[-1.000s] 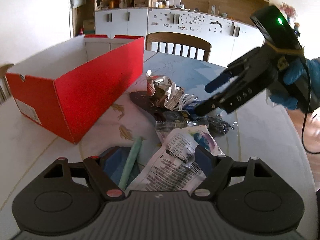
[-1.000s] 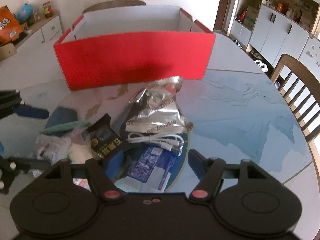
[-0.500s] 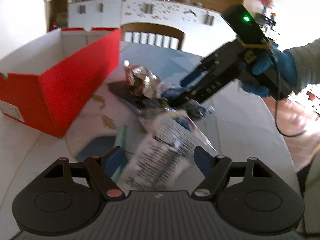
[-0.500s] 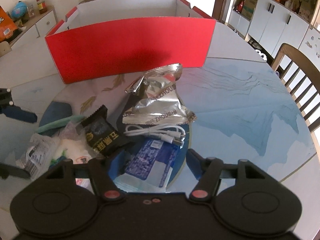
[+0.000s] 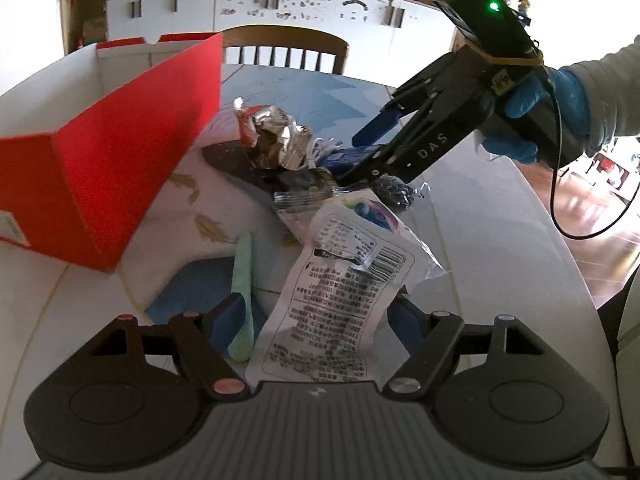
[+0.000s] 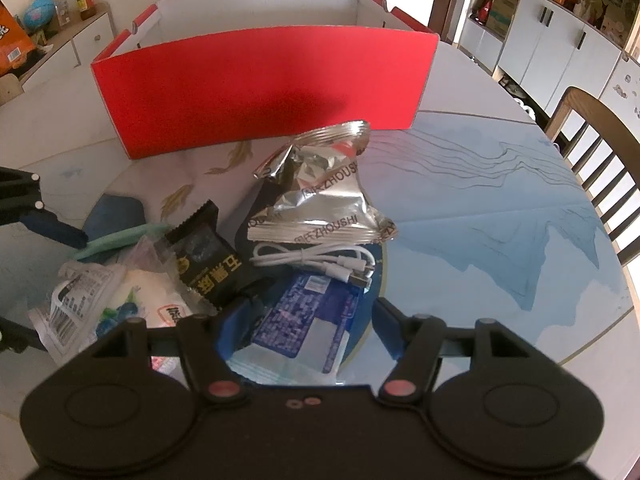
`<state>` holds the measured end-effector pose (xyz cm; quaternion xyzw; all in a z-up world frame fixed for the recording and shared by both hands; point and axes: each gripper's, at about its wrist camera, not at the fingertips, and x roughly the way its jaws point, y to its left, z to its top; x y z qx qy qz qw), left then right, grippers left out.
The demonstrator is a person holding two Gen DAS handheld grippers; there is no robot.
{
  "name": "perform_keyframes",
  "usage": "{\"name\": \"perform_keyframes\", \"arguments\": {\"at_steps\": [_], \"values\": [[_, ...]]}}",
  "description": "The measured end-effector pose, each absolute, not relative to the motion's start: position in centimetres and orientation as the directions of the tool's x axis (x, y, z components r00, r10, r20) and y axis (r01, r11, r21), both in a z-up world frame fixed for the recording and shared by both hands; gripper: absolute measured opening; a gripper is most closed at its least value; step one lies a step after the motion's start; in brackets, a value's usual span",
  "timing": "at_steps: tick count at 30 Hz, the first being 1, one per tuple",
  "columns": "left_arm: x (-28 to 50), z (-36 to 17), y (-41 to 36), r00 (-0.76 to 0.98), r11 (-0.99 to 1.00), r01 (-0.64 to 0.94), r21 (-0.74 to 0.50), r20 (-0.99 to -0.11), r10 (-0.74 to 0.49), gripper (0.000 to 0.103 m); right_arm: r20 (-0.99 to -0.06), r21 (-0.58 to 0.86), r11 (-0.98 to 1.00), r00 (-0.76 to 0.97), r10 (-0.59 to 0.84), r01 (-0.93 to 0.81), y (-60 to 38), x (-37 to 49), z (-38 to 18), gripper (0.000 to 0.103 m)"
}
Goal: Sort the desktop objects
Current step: 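Grasp the white printed sachet with the left gripper while the right grasps the blue packet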
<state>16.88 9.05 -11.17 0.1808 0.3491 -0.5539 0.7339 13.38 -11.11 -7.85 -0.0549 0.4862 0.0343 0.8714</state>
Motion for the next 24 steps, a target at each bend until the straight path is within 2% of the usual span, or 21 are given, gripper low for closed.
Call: {"name": "perform_keyframes", "arguments": {"at_steps": [5,6,12,16,19,24], "values": [[17.1,-11.3,9.0,0.112,0.301,0.941,-0.158,-0.691,-0.714,0.076,-0.858,-0.047,0.995,0.513,0.005,-0.088,-11.5,13.6,-8.2,0.065],[17.1,-11.4,8.9,0.100,0.295,0.940,-0.169,-0.692,-0.715,0.070,-0.859,-0.041,0.996,0.511,0.007,-0.082,-11.6,13.6,-8.2,0.064],[16.3,-12.0,8.0,0.066,0.248,0.956,-0.158,-0.704,-0.707,0.056,-0.861,-0.039,0.996,0.508,0.004,-0.075,-11.6,13.5,-8.5,0.057],[16.6,-11.9,8.1,0.064,0.263,0.948,-0.180,-0.701,-0.710,0.055,-0.861,-0.038,0.997,0.509,0.005,-0.073,-11.7,13.6,-8.3,0.054],[16.4,-11.9,8.2,0.083,0.282,0.943,-0.175,-0.699,-0.710,0.054,-0.858,-0.044,0.996,0.514,0.003,-0.079,-11.6,13.5,-8.1,0.045],[15.9,-11.7,8.4,0.117,0.316,0.935,-0.160,-0.704,-0.700,0.053,-0.862,-0.050,0.995,0.508,0.001,-0.087,-11.5,13.3,-8.0,0.041]]}}
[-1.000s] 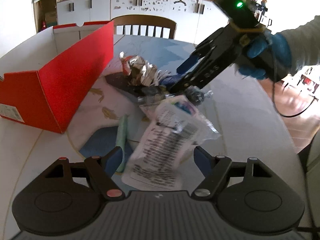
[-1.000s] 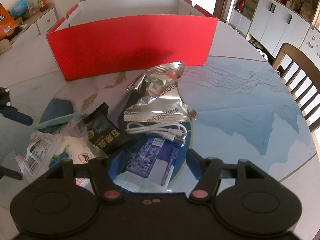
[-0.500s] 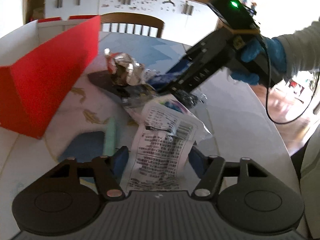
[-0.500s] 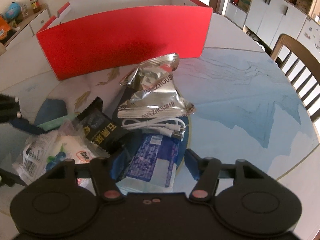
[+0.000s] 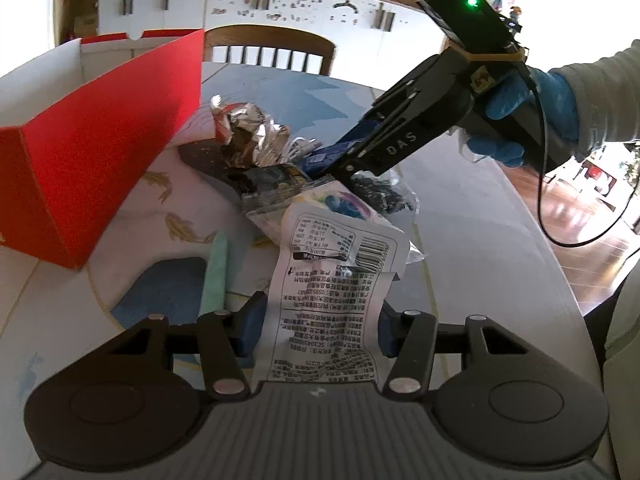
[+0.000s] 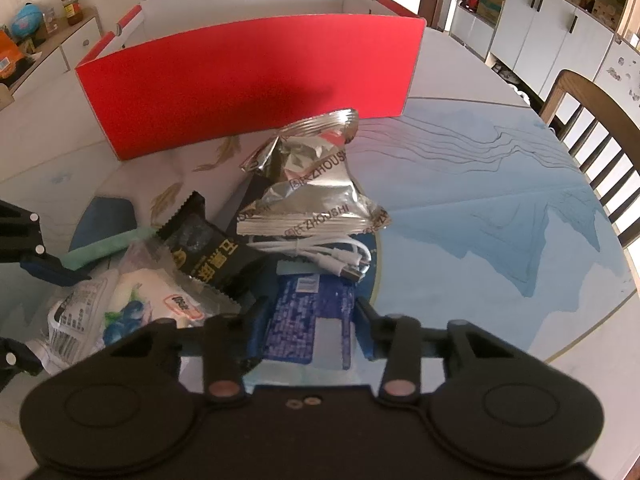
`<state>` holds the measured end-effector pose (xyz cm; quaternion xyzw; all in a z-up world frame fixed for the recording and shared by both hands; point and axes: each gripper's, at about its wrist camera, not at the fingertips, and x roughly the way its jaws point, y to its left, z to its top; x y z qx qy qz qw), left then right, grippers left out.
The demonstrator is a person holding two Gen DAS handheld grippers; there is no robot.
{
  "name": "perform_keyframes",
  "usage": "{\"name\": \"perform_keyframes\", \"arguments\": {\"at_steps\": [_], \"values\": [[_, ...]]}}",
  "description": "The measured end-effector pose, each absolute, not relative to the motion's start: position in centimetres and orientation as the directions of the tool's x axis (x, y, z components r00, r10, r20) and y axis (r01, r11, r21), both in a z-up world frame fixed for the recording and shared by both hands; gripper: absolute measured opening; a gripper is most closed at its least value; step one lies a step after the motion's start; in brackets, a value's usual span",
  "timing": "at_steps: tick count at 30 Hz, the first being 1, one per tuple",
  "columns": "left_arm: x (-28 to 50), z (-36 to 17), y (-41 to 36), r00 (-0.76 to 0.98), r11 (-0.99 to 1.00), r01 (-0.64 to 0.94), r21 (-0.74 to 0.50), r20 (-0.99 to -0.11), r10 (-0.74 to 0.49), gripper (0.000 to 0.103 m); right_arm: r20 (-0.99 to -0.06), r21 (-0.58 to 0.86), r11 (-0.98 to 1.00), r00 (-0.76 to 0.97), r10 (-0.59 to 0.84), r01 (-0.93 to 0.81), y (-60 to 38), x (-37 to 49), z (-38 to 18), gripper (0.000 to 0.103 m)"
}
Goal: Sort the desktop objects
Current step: 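Grasp the white printed sachet with the left gripper while the right grasps the blue packet, then lift the sachet and blue packet with both grippers toward the red shoebox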
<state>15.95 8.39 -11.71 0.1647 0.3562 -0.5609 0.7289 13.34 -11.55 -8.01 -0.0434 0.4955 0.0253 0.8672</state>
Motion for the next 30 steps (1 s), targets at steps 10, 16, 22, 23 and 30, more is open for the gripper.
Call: {"name": "perform_keyframes", "arguments": {"at_steps": [10,16,22,23,30], "values": [[15.3,-9.8,9.7,0.222,0.444,0.882,-0.157,-0.693,-0.686,0.053,-0.845,-0.051,0.994,0.534,0.008,-0.096,-11.7,12.4,-6.4,0.039],[14.0,-8.1,9.2,0.293,0.512,0.850,-0.126,-0.694,-0.657,0.053,-0.834,-0.038,0.991,0.551,0.040,-0.129,-12.3,11.9,-5.0,0.038],[12.6,-7.2,8.0,0.383,0.620,0.779,-0.091,-0.714,-0.586,0.053,-0.824,-0.018,0.979,0.558,0.099,-0.201,-12.9,11.6,-4.0,0.038],[12.4,-7.1,7.7,0.399,0.642,0.762,-0.088,-0.717,-0.572,0.053,-0.823,-0.015,0.976,0.558,0.112,-0.218,-13.0,11.5,-3.9,0.038],[10.9,-6.2,5.1,0.512,0.793,0.605,-0.072,-0.728,-0.456,0.053,-0.808,-0.003,0.947,0.559,0.186,-0.321,-14.0,11.1,-3.0,0.038]]}}
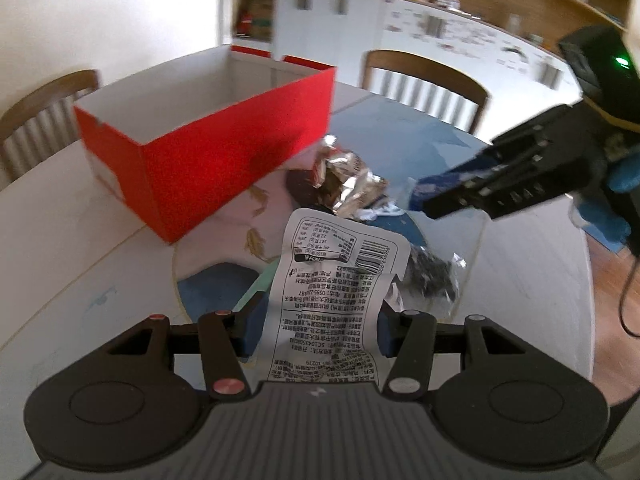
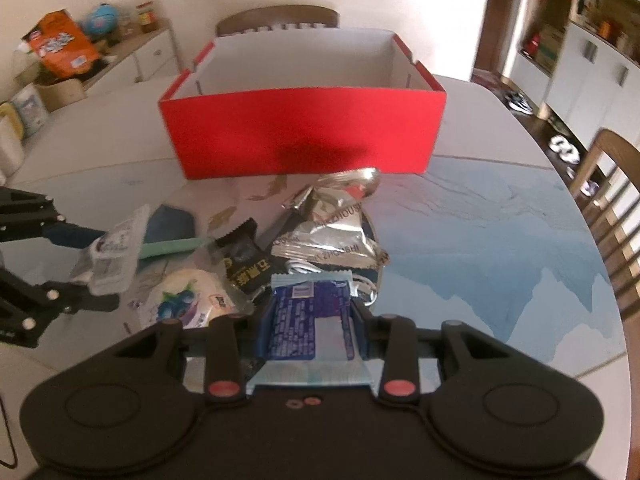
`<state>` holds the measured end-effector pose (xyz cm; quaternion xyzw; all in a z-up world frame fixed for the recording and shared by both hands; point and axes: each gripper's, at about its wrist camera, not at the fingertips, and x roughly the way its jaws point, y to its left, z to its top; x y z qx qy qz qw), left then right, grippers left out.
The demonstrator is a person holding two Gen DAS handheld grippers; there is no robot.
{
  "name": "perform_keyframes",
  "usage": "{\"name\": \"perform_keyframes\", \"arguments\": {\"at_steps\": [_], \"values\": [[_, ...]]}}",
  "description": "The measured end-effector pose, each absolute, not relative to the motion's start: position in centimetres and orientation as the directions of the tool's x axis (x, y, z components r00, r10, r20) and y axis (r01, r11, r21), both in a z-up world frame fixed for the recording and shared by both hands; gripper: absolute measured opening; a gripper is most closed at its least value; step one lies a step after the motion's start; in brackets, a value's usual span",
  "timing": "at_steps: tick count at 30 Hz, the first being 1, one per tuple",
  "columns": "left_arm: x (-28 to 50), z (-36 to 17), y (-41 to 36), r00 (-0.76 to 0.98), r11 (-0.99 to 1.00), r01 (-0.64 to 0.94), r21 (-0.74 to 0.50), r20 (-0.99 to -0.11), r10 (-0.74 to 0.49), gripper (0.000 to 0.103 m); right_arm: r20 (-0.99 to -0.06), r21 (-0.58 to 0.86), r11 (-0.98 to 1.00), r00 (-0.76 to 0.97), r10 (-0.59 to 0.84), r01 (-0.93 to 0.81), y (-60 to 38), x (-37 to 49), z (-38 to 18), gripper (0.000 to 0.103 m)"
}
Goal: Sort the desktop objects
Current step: 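Lift the sachet and blue packet with both grippers toward the red shoebox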
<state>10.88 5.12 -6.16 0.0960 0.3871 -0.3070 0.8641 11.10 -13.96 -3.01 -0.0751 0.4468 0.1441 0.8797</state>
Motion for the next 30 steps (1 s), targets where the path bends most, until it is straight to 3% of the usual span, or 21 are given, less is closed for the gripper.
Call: {"name": "perform_keyframes", "arguments": {"at_steps": [15,30], "values": [[9.6,-3.7,-0.6,0.628,0.966,0.254,-0.055,-0.750,-0.208,0.053,-0.763,0.018,0.894,0.572,0.302,-0.449,-17.8,11.6,-0.6,0.038],[9.6,-0.4,-2.7,0.656,0.993,0.111,-0.045,-0.747,-0.107,0.053,-0.711,0.026,0.869,0.602,0.363,-0.494,-19.7,12.6,2.8,0.038]]}}
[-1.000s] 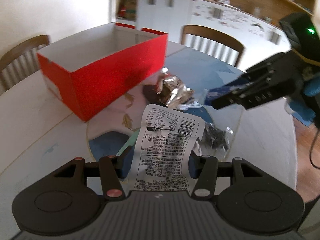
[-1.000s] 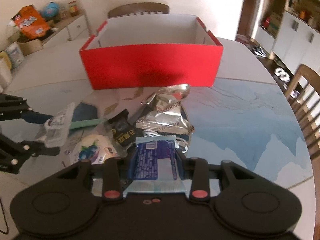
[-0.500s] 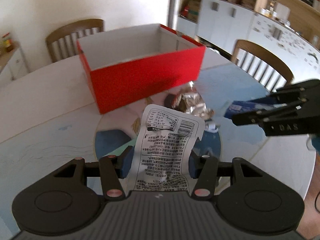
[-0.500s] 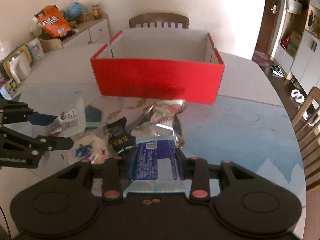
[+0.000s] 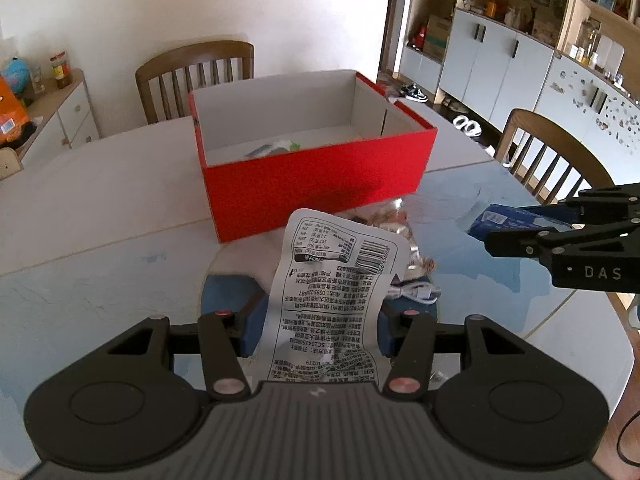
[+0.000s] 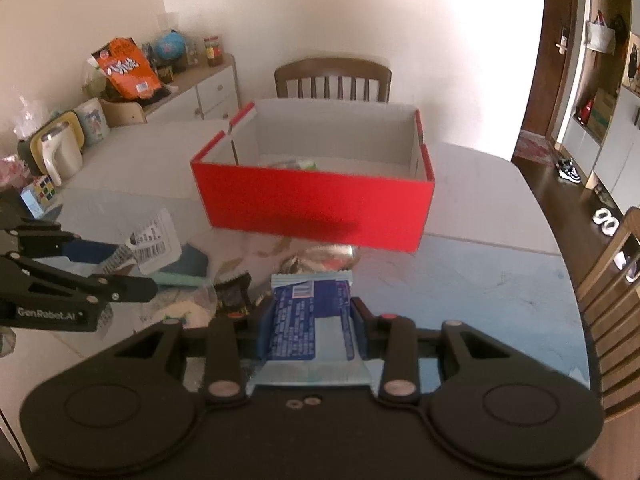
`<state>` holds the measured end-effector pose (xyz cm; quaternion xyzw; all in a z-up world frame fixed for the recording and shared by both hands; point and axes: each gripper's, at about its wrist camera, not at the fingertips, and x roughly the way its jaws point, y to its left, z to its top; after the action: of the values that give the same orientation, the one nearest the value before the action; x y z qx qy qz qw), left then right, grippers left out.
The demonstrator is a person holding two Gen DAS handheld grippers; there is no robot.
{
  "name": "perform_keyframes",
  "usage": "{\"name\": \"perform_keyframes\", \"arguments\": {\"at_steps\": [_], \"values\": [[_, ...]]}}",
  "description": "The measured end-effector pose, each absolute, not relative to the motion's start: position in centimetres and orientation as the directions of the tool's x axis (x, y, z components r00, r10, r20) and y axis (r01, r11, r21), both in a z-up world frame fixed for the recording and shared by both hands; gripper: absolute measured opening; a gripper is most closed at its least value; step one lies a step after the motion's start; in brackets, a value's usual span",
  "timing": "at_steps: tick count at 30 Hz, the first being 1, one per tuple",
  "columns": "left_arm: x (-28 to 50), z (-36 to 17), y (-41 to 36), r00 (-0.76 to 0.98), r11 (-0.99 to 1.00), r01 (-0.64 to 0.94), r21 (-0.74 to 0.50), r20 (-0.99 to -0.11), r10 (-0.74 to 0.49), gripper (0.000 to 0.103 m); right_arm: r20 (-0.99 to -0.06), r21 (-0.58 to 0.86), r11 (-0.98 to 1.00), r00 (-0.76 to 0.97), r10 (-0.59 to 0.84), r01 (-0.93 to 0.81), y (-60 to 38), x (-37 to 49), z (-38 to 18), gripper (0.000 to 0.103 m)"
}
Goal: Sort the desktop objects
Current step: 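Lift the sachet and blue packet with both grippers toward the red shoebox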
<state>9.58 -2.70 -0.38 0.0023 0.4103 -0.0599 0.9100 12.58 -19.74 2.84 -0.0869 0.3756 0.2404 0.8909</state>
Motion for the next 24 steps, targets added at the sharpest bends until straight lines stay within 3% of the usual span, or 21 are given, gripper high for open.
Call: {"name": "perform_keyframes", "arguments": {"at_steps": [24], "values": [[21.1,4.7,-2.7,0.692,0.997,0.078,-0.019,-0.719,-0.068,0.053,-0.662,-0.018,0.890,0.672,0.331,-0.456,-15.2,21.7,6.8,0.038]]}}
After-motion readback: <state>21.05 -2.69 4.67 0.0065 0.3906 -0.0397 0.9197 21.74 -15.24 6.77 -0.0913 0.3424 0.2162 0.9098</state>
